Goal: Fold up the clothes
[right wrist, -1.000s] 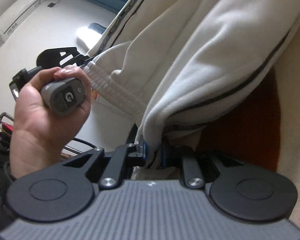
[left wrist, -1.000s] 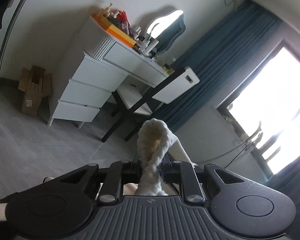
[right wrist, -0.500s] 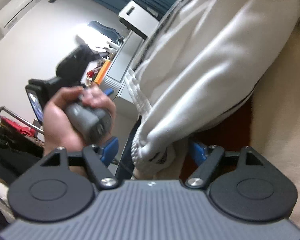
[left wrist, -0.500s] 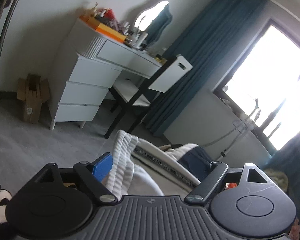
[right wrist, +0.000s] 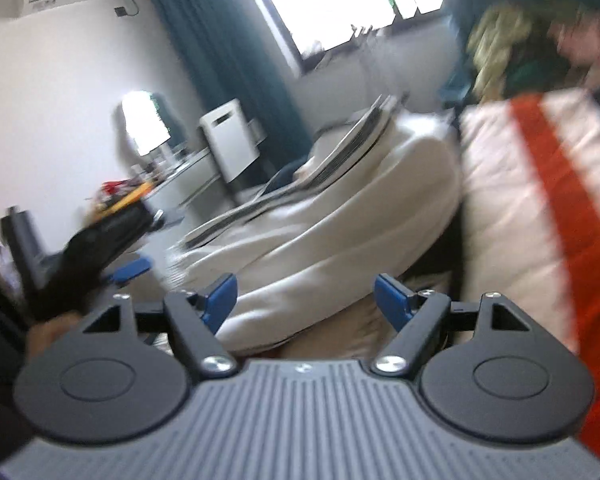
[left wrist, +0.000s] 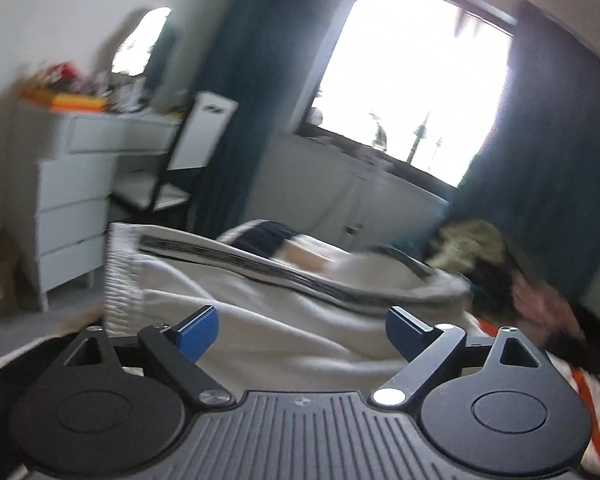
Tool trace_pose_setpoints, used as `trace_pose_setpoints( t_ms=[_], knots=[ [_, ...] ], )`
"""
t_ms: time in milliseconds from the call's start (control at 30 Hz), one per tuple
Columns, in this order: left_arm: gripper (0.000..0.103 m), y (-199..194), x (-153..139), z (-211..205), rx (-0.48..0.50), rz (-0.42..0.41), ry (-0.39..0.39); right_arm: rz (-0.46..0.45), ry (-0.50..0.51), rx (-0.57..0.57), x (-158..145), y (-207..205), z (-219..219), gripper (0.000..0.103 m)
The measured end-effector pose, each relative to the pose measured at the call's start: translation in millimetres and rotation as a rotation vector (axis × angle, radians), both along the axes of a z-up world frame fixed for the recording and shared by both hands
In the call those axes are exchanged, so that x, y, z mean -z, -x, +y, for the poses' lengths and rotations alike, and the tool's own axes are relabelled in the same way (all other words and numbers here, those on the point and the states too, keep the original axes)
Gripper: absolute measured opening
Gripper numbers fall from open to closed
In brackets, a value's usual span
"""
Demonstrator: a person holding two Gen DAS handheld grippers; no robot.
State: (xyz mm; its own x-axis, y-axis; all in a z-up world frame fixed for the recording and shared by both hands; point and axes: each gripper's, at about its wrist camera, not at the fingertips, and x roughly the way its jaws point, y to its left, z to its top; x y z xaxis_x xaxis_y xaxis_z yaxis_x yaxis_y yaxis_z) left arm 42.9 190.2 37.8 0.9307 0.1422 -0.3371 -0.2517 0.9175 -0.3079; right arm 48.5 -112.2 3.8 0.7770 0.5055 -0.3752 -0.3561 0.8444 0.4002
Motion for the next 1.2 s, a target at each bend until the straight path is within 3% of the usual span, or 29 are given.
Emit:
trace_pose_setpoints(
  t_ms=[200, 467, 700, 1200],
  knots=[
    [0.093, 9.7, 20.4, -62.7, 0.103, 0.02, -0.144, -0.125, 0.106, 0.142, 2.1, 15.8, -51.3, 0.079],
    [0.094, 2.7, 45.1, -95.6, 0.209, 0.032, -0.16, -0.133, 0.141, 0.285, 23.0, 25.1, -79.4, 0.078],
    [0.094, -9.4, 60.9, -107.5, 0.247, 0.076, -0.188, -0.178, 0.147, 0.307, 18.5, 23.8, -81.0, 0.078],
    [0.094, -13.3, 73.3, -112.0, 0.269, 0.084, -0.229, -0.139, 0.154, 0.359, 19.2, 27.7, -85.4, 0.078]
  ],
)
